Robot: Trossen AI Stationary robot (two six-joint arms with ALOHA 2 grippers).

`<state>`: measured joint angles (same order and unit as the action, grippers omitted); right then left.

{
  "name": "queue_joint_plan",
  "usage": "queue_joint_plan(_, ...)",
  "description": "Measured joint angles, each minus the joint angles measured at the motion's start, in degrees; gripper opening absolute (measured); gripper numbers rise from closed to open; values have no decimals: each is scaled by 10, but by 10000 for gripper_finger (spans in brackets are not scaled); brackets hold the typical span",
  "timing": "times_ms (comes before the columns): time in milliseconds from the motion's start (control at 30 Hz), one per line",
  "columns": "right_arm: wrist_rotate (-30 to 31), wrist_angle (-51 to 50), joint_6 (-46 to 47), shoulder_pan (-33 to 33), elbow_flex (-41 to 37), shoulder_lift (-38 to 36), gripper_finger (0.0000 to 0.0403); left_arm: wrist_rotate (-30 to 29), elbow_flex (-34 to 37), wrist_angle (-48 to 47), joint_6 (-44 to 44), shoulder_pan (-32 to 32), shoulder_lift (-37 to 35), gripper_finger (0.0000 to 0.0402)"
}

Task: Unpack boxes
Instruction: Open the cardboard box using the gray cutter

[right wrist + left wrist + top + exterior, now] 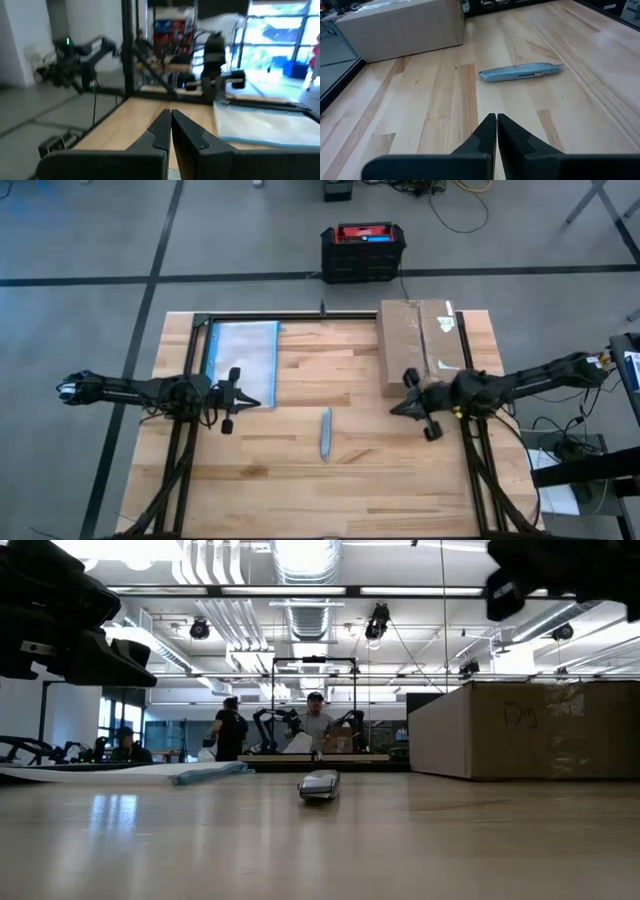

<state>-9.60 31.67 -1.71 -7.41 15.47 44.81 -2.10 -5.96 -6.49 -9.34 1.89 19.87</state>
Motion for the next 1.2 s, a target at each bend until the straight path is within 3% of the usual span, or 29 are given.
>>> queue_joint_plan(100, -4, -8, -31, -1, 72, 97, 20, 0, 0, 0, 0, 0, 0, 0)
queue_joint_plan(267, -26, -79, -100, 0, 205, 250, 86, 0, 0, 0, 0, 0, 0, 0)
queue_joint_plan(467, -41, -258, -224, 6, 362, 404, 163, 0, 0, 0, 0, 0, 0, 0)
queue_joint_plan(667, -137, -441, -253, 6, 530, 556, 204, 0, 0, 0, 0, 0, 0, 0)
queue_joint_plan(733, -144, -493, -279, 6, 579, 601, 211, 0, 0, 0, 0, 0, 0, 0)
queue_joint_plan(833, -142, -572, -334, 7, 644, 659, 220, 0, 0, 0, 0, 0, 0, 0)
queue_joint_plan(933, -100, -633, -390, 7, 700, 707, 226, 0, 0, 0, 0, 0, 0, 0)
queue_joint_plan(1200, -28, -744, -519, 13, 797, 783, 230, 0, 0, 0, 0, 0, 0, 0)
